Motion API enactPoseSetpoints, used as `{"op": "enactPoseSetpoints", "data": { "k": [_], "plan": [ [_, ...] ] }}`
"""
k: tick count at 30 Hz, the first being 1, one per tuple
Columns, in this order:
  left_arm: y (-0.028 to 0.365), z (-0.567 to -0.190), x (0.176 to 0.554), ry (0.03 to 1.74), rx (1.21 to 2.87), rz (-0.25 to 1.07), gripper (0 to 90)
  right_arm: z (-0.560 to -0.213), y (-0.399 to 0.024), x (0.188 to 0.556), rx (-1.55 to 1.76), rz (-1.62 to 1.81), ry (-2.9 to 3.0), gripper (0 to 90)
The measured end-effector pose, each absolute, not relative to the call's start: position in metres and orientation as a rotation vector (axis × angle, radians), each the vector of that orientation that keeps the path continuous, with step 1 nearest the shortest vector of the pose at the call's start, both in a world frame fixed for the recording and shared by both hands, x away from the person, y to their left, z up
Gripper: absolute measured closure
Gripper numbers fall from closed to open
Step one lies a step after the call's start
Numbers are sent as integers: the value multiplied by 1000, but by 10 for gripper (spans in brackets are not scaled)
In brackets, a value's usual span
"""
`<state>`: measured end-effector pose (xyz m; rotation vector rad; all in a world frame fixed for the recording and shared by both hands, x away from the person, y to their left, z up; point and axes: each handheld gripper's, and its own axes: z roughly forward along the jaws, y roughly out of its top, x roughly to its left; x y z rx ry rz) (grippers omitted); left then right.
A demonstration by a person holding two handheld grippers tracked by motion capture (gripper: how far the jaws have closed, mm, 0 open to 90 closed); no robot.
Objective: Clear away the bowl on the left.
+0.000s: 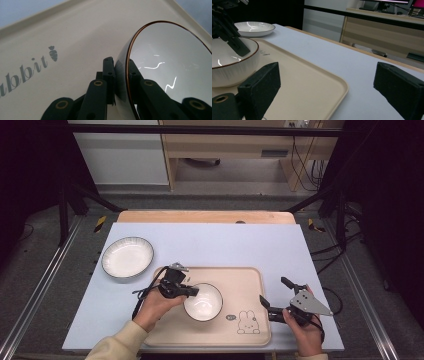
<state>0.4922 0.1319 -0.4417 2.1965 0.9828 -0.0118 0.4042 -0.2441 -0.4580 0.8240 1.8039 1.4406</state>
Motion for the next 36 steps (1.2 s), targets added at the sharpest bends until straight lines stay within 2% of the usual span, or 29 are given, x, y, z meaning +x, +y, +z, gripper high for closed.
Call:
{"op": "enactPoseSetpoints", "data": {
  "k": [23,36],
  "plan": [
    [138,-447,496,1036,2157,-95,810,-459,-244,404,832,1437,1811,72],
    [137,-447,496,1008,2167,-59,815,-460,-244,406,838,1428,1820,73]
  ]
}}
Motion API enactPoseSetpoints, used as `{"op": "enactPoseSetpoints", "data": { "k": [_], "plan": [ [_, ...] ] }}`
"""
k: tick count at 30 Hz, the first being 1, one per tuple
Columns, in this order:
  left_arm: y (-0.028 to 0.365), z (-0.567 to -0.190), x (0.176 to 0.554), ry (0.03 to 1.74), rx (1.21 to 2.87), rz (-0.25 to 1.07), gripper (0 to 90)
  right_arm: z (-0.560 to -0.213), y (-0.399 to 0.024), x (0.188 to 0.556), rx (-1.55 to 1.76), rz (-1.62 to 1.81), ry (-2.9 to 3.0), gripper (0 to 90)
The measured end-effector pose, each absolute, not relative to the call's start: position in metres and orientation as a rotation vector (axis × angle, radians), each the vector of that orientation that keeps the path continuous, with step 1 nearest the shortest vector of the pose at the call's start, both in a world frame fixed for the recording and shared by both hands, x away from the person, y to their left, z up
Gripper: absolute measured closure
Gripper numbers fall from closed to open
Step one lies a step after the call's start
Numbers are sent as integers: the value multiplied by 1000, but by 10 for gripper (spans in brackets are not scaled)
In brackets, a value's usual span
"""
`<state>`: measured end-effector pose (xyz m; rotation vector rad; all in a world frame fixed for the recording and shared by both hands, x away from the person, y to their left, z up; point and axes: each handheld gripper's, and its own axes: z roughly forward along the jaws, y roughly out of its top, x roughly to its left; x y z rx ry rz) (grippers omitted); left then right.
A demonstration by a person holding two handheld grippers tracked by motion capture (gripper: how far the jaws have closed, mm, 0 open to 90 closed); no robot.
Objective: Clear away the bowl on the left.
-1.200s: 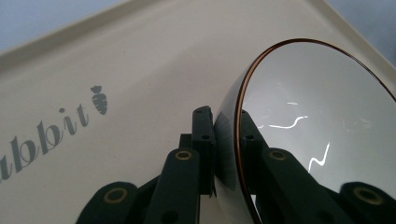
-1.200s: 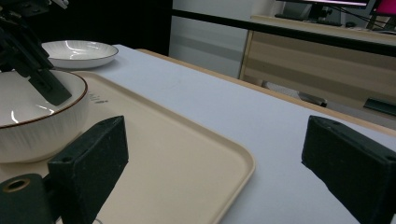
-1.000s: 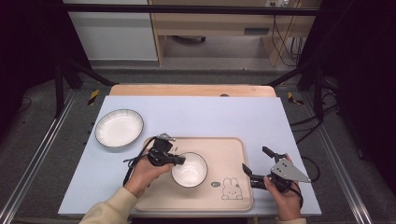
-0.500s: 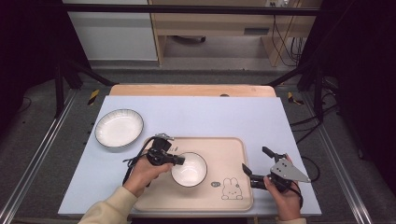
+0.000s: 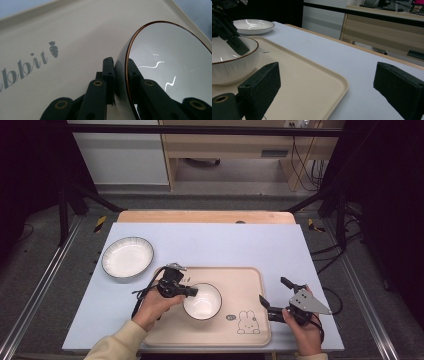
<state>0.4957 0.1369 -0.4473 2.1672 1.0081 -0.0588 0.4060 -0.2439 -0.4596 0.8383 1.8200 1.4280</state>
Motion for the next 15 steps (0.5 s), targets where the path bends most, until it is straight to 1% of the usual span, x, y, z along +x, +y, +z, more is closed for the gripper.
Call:
{"op": "enactPoseSetpoints", "data": {
  "k": [9,15],
  "plan": [
    [137,-445,494,973,2160,-11,807,-460,-244,406,841,1428,1821,73],
    [135,-444,492,956,2173,36,748,-461,-243,409,840,1432,1825,74]
  ]
}}
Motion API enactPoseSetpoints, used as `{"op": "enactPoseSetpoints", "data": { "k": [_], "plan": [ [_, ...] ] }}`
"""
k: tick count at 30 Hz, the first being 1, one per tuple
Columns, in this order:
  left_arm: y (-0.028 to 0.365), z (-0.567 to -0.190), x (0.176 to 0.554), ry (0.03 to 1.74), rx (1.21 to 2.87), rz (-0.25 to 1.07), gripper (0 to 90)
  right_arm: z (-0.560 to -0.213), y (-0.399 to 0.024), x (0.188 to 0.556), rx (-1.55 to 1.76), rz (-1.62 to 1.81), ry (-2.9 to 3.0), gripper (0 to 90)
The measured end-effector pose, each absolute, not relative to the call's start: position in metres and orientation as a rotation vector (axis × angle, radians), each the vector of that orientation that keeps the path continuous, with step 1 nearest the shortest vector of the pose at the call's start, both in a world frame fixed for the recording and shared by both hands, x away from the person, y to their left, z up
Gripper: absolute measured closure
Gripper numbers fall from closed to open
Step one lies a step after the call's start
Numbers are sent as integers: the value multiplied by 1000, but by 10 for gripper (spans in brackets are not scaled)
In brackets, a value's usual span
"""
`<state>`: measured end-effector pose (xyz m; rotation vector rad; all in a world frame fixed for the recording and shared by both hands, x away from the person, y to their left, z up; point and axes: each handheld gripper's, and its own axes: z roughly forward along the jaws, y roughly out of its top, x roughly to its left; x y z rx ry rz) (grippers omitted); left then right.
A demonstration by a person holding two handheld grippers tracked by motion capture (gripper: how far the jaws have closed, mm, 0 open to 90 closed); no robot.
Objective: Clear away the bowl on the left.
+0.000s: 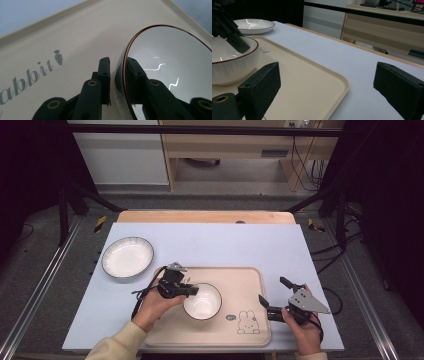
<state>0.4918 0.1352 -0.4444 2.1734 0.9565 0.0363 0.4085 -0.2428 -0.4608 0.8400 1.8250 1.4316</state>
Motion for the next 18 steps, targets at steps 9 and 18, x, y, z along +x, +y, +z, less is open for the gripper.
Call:
{"op": "enactPoseSetpoints", "data": {
  "k": [9,18],
  "plan": [
    [134,-441,486,915,2160,128,623,-461,-240,410,831,1442,1835,74],
    [133,-436,483,849,2108,203,374,-462,-239,411,835,1447,1837,72]
  ]
}}
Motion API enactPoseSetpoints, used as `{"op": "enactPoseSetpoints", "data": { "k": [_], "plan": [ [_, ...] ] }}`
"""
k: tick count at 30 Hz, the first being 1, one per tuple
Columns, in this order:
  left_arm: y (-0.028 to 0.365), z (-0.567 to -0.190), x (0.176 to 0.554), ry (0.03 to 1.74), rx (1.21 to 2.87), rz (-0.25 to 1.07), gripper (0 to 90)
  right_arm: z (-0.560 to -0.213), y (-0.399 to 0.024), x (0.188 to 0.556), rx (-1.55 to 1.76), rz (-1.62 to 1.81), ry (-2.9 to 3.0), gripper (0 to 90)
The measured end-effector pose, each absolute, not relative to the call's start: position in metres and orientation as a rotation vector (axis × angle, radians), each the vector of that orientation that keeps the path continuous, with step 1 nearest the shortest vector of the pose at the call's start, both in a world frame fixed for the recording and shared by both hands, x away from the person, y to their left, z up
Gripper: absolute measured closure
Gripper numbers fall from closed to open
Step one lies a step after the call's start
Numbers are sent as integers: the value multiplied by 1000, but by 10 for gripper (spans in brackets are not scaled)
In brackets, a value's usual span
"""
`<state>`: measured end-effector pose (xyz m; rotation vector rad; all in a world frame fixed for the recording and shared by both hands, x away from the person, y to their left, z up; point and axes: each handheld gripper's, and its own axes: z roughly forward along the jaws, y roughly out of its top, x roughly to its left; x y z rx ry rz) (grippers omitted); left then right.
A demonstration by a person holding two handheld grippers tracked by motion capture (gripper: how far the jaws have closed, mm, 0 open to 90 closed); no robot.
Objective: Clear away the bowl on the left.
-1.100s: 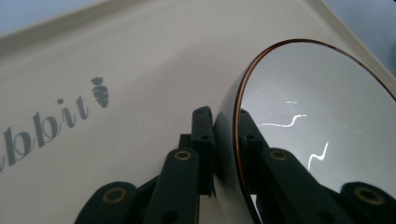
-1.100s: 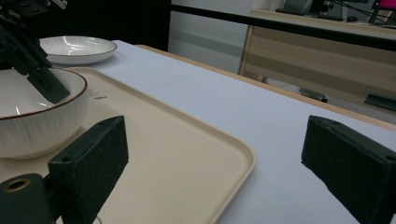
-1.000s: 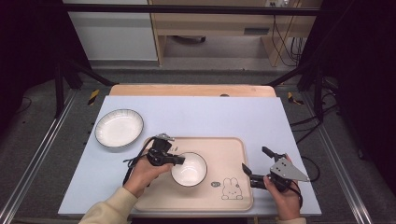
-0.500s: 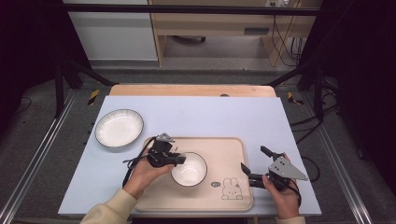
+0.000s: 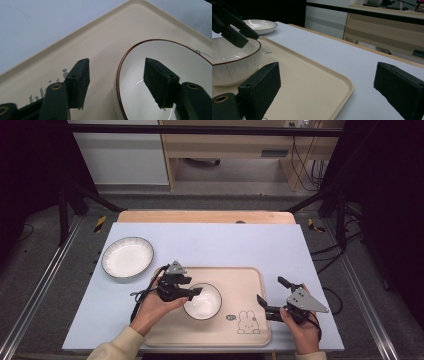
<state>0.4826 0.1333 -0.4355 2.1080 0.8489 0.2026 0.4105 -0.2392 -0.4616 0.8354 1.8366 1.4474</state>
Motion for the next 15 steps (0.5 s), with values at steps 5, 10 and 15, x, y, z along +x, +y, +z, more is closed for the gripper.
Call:
{"op": "enactPoseSetpoints", "data": {
  "k": [5,10,15],
  "plan": [
    [132,-431,482,740,2094,204,177,-463,-239,412,838,1453,1843,71],
    [131,-426,476,684,2043,265,122,-463,-240,411,839,1447,1844,71],
    [128,-425,467,638,2030,308,96,-461,-240,406,830,1446,1833,70]
  ]
}}
